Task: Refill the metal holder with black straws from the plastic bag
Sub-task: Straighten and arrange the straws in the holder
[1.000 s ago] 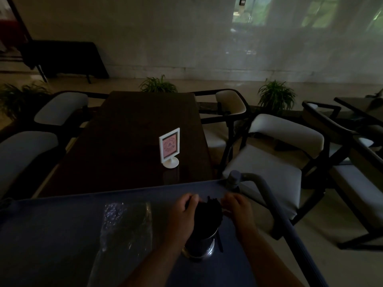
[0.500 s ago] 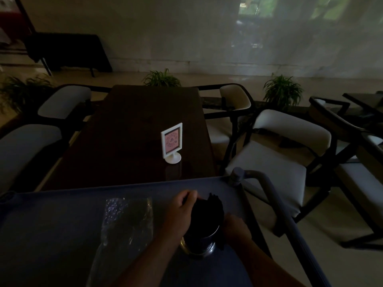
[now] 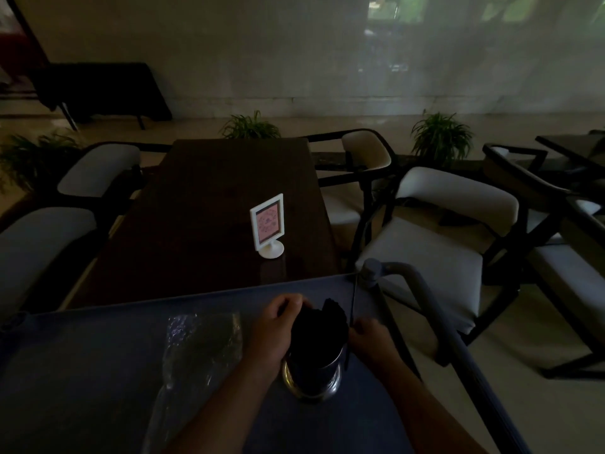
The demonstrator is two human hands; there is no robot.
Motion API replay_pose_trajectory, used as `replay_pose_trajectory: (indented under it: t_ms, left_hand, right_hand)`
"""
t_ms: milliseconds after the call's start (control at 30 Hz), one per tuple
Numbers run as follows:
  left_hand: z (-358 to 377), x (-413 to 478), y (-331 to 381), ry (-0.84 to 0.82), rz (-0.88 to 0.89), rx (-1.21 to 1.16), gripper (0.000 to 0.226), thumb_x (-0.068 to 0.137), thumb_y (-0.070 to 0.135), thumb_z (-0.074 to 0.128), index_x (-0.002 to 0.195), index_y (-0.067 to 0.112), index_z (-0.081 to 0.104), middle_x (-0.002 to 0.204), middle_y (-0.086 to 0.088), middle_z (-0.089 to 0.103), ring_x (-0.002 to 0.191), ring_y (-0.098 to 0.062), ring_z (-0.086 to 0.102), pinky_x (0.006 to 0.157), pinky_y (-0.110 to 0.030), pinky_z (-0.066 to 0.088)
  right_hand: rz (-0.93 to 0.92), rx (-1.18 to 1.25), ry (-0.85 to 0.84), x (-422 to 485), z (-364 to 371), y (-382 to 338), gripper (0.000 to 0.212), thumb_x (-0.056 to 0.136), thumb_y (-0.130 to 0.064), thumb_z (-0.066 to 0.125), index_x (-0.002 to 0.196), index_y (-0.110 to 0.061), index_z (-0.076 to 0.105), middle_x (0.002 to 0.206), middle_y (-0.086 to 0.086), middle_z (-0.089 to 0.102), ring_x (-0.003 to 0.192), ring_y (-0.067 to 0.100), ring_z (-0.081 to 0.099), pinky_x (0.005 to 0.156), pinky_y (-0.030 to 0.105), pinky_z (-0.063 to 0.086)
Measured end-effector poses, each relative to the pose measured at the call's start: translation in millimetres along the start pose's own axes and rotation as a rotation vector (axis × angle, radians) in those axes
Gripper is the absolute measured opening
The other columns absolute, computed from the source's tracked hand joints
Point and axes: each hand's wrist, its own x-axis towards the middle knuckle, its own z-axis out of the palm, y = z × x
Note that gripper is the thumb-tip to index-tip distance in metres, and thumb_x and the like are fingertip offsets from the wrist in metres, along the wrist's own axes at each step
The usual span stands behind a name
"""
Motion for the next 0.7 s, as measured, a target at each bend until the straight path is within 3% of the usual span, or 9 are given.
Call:
replay_pose_trajectory:
  t_ms: [100,233,400,500,600,700]
  left_hand:
    - [-0.2,-2.5,4.5,0.006,0.0,0.003,0.02,0.095,0.024,0.056,0.095,0.011,0.071,0.096,-0.01,0.073,0.088,-0.02,0.068,0.074,-0.031,0.054]
    - [-3.9,-7.9,6.6,0.109,0.01,-0.03,0.014,0.093,0.031,0.058,0.087,0.022,0.068,0.09,-0.002,0.069,0.085,-0.017,0.064,0.076,-0.032,0.052]
    - [-14.5,-24.2,7.2,0.078,0.058,-0.06,0.02,0.097,0.031,0.051,0.097,0.02,0.067,0.094,0.003,0.069,0.089,-0.012,0.064,0.073,-0.025,0.049]
    - [-17.5,-31.8,6.4,-0.008,0.086,-0.042,0.012,0.095,0.024,0.054,0.1,0.025,0.065,0.1,0.003,0.068,0.096,-0.011,0.063,0.076,-0.022,0.049]
    - [-21.3,-36.2,5.5,-0.086,0.085,-0.014,0.021,0.093,0.021,0.058,0.113,0.027,0.061,0.112,0.005,0.065,0.101,-0.003,0.06,0.077,-0.017,0.047]
    - [-24.2,-37.5,3.4,-0.112,0.075,-0.004,0.037,0.092,0.018,0.061,0.128,0.022,0.057,0.123,0.0,0.062,0.109,-0.007,0.059,0.08,-0.015,0.047]
  right_hand:
    - [-0.063,0.165,0.0,-3.6,-6.9,-3.8,0.024,0.085,-0.02,0.061,0.076,0.002,0.058,0.059,0.007,0.056,0.049,0.015,0.051,0.046,0.03,0.04]
    - [-0.062,0.357,0.053,-11.5,-21.1,-11.4,0.015,0.087,-0.008,0.055,0.081,0.005,0.057,0.056,0.009,0.056,0.042,0.016,0.052,0.041,0.027,0.041]
    - [-0.115,0.582,0.102,-32.0,-39.8,-22.7,0.013,0.09,0.0,0.054,0.08,-0.006,0.059,0.059,0.01,0.062,0.046,0.018,0.061,0.044,0.028,0.05]
    - [-0.176,0.687,0.127,-43.5,-45.9,-34.0,0.016,0.088,0.008,0.051,0.079,-0.003,0.059,0.059,0.009,0.061,0.048,0.017,0.061,0.044,0.026,0.05]
    - [-0.222,0.679,0.158,-48.0,-45.3,-39.1,0.011,0.086,0.01,0.053,0.086,0.001,0.06,0.065,0.01,0.067,0.055,0.019,0.066,0.048,0.026,0.052]
    - [-0.237,0.566,0.14,-47.1,-39.3,-37.7,0.012,0.085,0.004,0.059,0.09,-0.006,0.063,0.08,0.014,0.072,0.071,0.028,0.072,0.061,0.039,0.061]
